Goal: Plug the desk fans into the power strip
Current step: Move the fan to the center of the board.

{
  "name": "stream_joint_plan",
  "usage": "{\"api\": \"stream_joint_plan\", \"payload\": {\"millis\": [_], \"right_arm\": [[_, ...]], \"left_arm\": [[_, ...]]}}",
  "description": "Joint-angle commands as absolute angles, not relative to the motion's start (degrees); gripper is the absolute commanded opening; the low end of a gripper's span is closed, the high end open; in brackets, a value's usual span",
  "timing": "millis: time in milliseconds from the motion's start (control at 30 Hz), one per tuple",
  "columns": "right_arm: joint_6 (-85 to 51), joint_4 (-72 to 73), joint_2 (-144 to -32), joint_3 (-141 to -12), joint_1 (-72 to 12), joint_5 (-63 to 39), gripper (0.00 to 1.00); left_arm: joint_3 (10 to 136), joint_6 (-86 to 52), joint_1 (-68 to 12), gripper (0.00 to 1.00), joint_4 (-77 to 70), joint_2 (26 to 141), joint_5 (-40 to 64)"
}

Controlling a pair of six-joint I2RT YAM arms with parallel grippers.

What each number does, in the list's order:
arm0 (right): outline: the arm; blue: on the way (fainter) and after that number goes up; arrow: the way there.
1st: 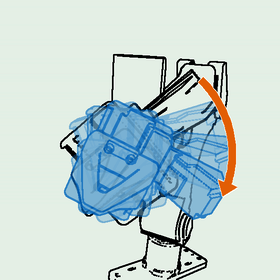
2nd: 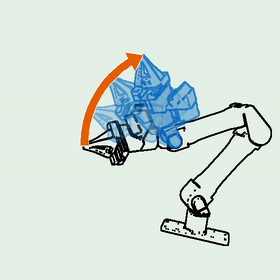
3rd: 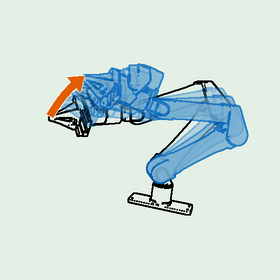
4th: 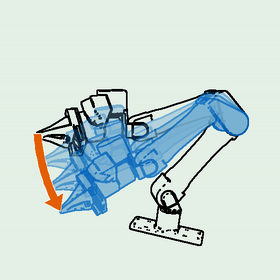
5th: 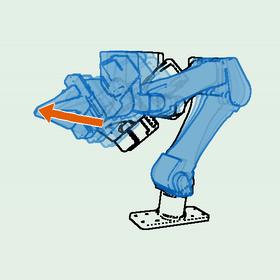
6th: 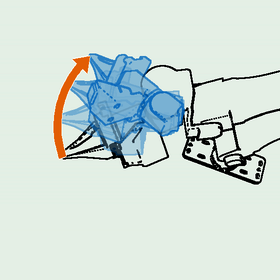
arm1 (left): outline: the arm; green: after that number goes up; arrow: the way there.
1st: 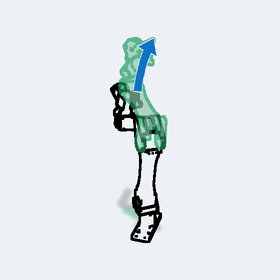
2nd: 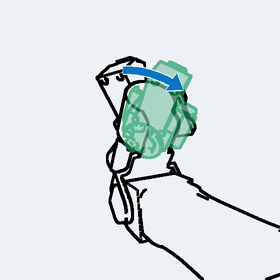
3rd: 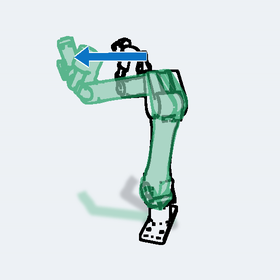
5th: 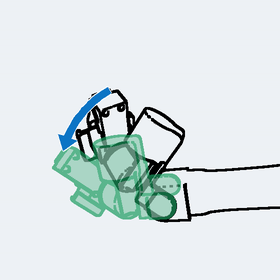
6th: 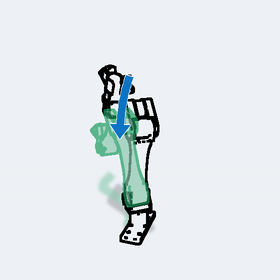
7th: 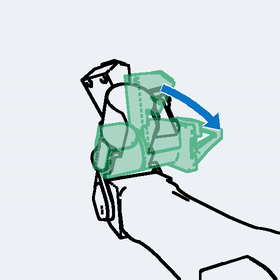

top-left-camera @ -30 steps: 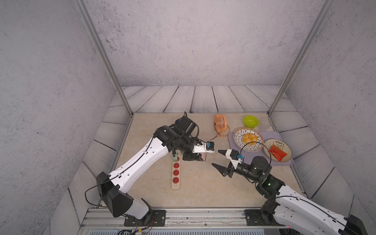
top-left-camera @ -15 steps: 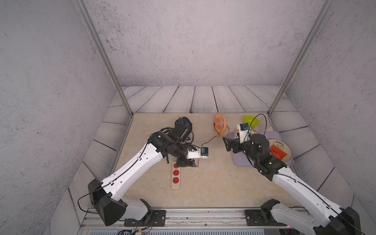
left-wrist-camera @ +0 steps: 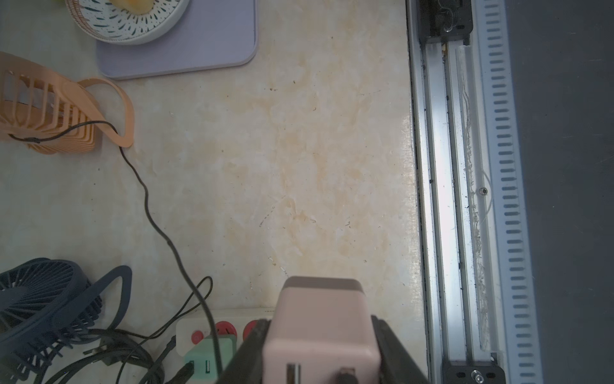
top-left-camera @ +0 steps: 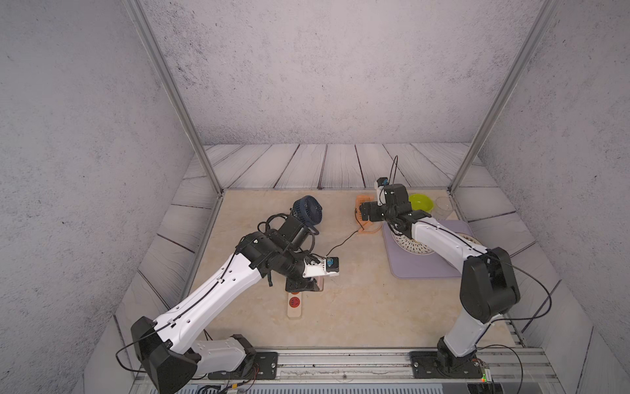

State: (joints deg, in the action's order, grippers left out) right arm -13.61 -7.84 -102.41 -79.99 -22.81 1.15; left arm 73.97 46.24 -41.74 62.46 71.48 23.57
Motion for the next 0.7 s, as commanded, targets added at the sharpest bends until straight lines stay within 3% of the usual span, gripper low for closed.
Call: {"api": "stream_joint_plan", "payload": {"millis": [0, 367, 567, 667], "right_arm": [[-15.24, -11.33, -107.19, -85.34, -22.78, -0.23, 0.98], [-13.0, -19.59, -118.96, -97.4, -25.38, 9.39, 0.97], [-14.21, -21.75, -118.88, -96.96, -25.56, 10.97, 0.81], [-14.76, -23.11, -117.59, -96.54, -25.56, 9.55, 0.64]], "left_arm": [[73.82, 45.64, -41.32, 0.01, 62.4, 70.66, 24.41], [73.08, 45.35, -40.61, 0.0, 62.3, 70.13, 24.78], [73.48, 45.26, -40.27, 0.0, 62.38, 70.14, 24.46], [73.31, 45.43, -39.92, 0.0, 62.58, 69.81, 24.31]]}}
